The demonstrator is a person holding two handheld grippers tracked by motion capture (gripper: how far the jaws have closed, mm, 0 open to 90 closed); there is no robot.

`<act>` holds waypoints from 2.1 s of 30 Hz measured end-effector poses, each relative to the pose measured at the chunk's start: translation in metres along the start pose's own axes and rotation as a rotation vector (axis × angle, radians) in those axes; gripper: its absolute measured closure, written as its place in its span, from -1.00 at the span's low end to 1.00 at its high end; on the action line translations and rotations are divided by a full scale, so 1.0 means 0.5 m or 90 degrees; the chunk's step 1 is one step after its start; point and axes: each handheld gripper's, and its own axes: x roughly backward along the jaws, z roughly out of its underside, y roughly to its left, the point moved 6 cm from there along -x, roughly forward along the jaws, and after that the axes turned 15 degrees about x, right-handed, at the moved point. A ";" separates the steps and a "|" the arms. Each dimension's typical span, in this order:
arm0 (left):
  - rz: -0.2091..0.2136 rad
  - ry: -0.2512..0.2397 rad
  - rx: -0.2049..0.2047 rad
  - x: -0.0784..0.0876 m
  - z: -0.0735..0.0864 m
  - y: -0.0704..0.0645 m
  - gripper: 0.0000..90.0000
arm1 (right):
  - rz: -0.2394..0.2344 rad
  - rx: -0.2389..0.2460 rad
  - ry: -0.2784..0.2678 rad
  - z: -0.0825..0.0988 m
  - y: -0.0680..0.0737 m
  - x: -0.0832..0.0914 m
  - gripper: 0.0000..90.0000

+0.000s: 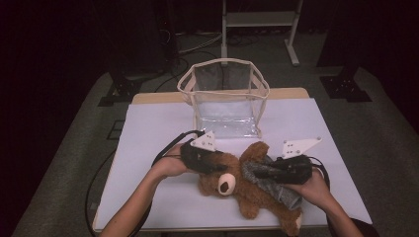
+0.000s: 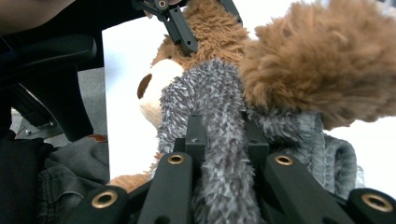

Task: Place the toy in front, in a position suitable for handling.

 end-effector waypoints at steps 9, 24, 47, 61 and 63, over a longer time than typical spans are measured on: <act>0.006 -0.058 -0.018 0.008 0.047 -0.030 0.14 | -0.001 0.017 0.016 -0.012 0.016 0.027 0.72; 0.011 -0.090 -0.030 0.016 0.069 -0.052 0.08 | 0.002 -0.011 0.070 -0.002 -0.054 0.046 0.71; 0.030 -0.054 -0.012 0.007 0.064 -0.062 -0.04 | 0.005 0.010 0.044 0.001 -0.005 0.095 0.73; 0.031 -0.063 -0.045 0.008 0.066 -0.074 -0.05 | -0.020 0.031 0.071 -0.059 -0.043 0.069 0.72; 0.029 -0.063 -0.048 0.009 0.067 -0.076 -0.05 | -0.036 0.032 0.085 -0.056 -0.036 0.045 0.72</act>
